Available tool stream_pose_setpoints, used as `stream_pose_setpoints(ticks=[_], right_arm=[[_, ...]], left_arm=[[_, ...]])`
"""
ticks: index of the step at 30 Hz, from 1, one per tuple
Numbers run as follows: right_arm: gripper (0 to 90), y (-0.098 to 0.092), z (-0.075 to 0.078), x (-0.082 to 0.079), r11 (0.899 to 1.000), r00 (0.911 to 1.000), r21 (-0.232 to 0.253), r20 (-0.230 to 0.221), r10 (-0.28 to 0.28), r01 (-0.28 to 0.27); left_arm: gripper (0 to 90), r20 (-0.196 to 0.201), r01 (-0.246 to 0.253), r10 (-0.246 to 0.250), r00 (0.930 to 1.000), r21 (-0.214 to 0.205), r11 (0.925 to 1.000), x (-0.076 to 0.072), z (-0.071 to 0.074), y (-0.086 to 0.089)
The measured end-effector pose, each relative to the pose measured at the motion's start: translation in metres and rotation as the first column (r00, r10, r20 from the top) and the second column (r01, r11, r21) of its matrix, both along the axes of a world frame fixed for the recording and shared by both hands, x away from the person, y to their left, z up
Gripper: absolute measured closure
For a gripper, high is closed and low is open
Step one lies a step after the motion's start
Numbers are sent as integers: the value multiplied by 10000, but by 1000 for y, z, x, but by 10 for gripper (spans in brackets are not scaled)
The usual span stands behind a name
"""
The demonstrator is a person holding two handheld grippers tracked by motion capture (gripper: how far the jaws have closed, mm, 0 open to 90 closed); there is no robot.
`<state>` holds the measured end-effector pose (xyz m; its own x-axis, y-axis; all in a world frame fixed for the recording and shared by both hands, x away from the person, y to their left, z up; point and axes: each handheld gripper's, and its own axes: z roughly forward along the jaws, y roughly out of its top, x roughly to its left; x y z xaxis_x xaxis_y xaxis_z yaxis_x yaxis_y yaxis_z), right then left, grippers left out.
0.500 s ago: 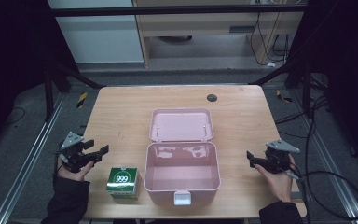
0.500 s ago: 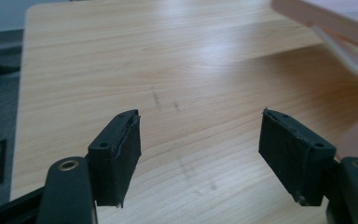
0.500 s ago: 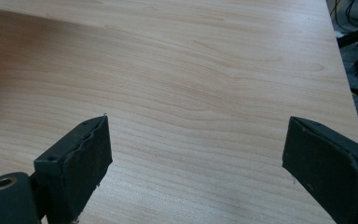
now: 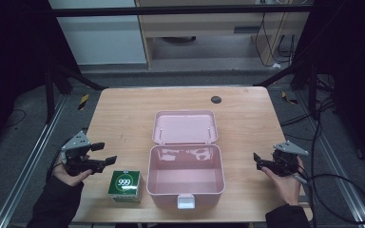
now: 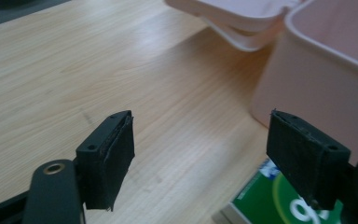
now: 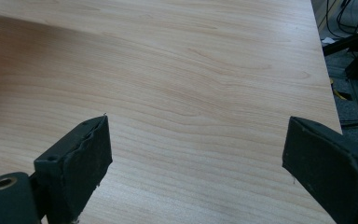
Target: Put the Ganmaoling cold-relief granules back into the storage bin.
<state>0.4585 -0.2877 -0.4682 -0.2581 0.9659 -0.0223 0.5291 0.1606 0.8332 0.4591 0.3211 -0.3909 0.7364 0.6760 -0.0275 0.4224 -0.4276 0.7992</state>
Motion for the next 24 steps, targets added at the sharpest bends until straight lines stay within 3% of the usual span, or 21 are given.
stream_pose_setpoints(ticks=[2, 3, 8, 11, 15, 19, 20, 21, 22, 24], right_arm=[[81, 0, -1, 0, 10000, 10000, -39, 13, 25, -25], [80, 1, -2, -1, 9999, 10000, -108, -13, 27, -27], [76, 1, -3, -1, 9999, 10000, -110, 5, 84, -84], [73, 1, -2, -1, 9999, 9999, -93, 82, 127, -127], [72, 2, -3, -1, 9995, 9996, -84, 23, 299, -298], [71, 3, -5, 0, 9990, 9991, -228, -125, 394, -397], [68, 4, -6, 1, 9984, 9987, -308, -183, 474, -480], [68, 3, -7, 1, 9980, 9986, -367, -167, 507, -513], [68, 3, -7, 1, 9980, 9986, -367, -167, 507, -513], [67, 3, -7, 1, 9978, 9984, -364, -153, 547, -553]], left_arm=[[215, -86, 570, -567, 9984, 277, 9980, -2, 4, -3], [211, -248, 969, -954, 9951, 694, 9929, -4, 7, -6], [204, -440, 1458, -1414, 9890, 1227, 9817, -5, 11, -11], [190, -716, 1934, -1843, 9803, 1527, 9692, -6, 11, -15], [162, -1133, 2653, -2462, 9626, 2081, 9414, -8, 11, -20], [150, -1343, 3013, -2749, 9520, 2539, 9191, -8, 14, -21], [140, -1439, 3274, -2982, 9436, 2714, 9051, -8, 17, -23], [138, -1481, 3387, -3083, 9397, 2790, 8986, -9, 18, -24], [132, -1481, 3387, -3083, 9397, 2790, 8986, -9, 18, -24], [126, -1546, 3648, -3327, 9303, 2953, 8830, -10, 20, -27]])
